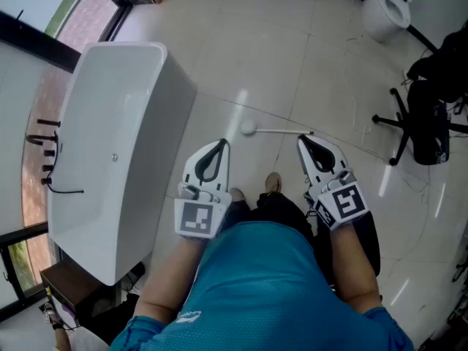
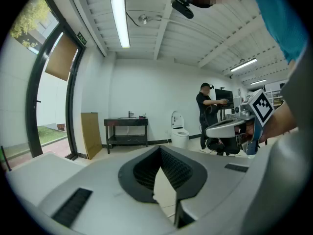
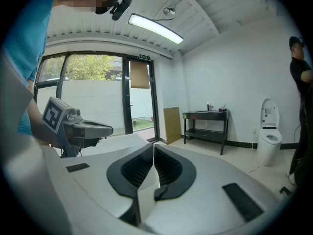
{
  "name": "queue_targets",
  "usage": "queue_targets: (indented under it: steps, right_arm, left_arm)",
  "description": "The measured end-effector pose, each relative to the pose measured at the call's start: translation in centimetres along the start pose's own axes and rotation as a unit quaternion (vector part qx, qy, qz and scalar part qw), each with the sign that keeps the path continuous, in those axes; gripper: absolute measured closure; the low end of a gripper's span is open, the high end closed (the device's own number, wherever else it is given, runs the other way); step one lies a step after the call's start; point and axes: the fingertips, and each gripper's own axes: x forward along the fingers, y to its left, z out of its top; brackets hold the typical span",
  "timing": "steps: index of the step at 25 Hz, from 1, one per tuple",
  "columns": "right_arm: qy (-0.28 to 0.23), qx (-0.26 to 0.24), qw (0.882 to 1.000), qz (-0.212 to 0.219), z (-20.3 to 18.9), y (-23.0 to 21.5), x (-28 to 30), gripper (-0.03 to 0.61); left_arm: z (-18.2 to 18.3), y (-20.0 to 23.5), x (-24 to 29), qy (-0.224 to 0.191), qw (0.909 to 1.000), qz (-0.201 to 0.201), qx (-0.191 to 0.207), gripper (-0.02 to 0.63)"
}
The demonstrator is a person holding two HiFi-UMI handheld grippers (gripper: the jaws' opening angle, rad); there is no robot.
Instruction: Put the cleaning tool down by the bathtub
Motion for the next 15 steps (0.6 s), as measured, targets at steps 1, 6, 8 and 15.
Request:
queue_targets:
  steps: [1,6,8,15]
  right_arm:
    - [0.007,-0.005,1.000,0.006,-0.5,-0.6,0.3,0.555]
    - [0.026,-0.023,0.999,0.015,-2.6,-3.4,2.8,0.517]
    - [0.027,-0.024,0.999,0.012,-4.1,-4.1,3.9,0.512]
    - [0.049,-0.023,0.999,0.001,-12.8,-7.2,9.3,0.476]
  left_arm:
    - [-0.5,-0.3,0.6,0.005,1.0000,0.002,-0.007,0.614]
    - [-3.1,-0.9,3.6,0.003,0.9996,0.000,-0.026,0.614]
    - [-4.8,-0.3,4.3,0.013,0.9997,-0.003,-0.022,0.614]
    - [-13.9,3.5,8.3,0.034,0.9992,0.000,-0.019,0.614]
